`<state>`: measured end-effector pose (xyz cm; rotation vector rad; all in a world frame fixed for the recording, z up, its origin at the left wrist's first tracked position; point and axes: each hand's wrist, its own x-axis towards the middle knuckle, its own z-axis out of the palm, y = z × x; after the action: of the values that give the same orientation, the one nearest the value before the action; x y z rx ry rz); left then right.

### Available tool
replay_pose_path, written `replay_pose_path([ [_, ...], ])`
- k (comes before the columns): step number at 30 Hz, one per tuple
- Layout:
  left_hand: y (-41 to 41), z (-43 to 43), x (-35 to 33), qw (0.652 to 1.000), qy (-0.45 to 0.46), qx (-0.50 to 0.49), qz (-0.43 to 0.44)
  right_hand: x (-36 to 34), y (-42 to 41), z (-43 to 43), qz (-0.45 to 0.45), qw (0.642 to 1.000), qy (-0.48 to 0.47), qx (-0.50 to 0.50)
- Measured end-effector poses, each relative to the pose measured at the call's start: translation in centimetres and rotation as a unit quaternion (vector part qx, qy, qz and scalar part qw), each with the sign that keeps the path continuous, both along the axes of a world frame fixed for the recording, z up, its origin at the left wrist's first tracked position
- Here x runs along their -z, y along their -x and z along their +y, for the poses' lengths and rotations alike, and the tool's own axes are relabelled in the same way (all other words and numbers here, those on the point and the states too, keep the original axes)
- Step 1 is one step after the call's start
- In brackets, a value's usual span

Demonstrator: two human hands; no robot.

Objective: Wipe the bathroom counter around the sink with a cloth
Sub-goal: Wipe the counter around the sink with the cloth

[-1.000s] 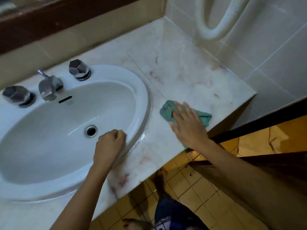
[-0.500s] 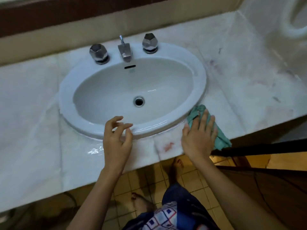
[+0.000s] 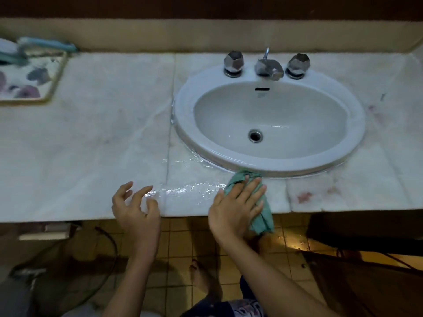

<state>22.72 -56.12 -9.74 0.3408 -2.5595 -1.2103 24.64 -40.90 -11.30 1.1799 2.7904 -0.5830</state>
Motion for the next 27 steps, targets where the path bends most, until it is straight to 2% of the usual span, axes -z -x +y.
replay_pose_path([
  [2, 0.2, 0.0, 0.0, 0.999, -0.012, -0.030, 0.007, -0.2, 1.9, -4.0, 0.014, 0.999, 0.009, -0.035],
  [7, 0.4, -0.7, -0.3, 0.997, -0.024, -0.023, 0.067, -0.3, 6.9, -10.0, 0.029, 0.987, -0.006, -0.155],
  [10, 1.2, -4.6, 0.0, 0.995, -0.019, -0.084, 0.057, 0.1, 8.3, -9.4, 0.010, 0.956, -0.004, -0.294],
  [14, 3.2, -9.8, 0.6, 0.993, 0.041, -0.109, 0.007, 0.3, 6.5, -4.5, 0.022, 0.902, -0.038, -0.429],
  [17, 5.9, -12.7, 1.0, 0.991, 0.081, -0.101, -0.016, 0.3, 4.3, -1.0, 0.022, 0.908, -0.053, -0.414],
  [23, 8.8, -13.2, 1.8, 0.982, 0.115, -0.132, -0.072, 0.9, 6.2, -7.2, 0.022, 0.975, -0.060, -0.212],
  [27, 8.8, -13.2, 2.0, 0.977, 0.132, -0.142, -0.084, 0.7, 12.4, -10.2, 0.016, 0.954, -0.029, -0.298],
])
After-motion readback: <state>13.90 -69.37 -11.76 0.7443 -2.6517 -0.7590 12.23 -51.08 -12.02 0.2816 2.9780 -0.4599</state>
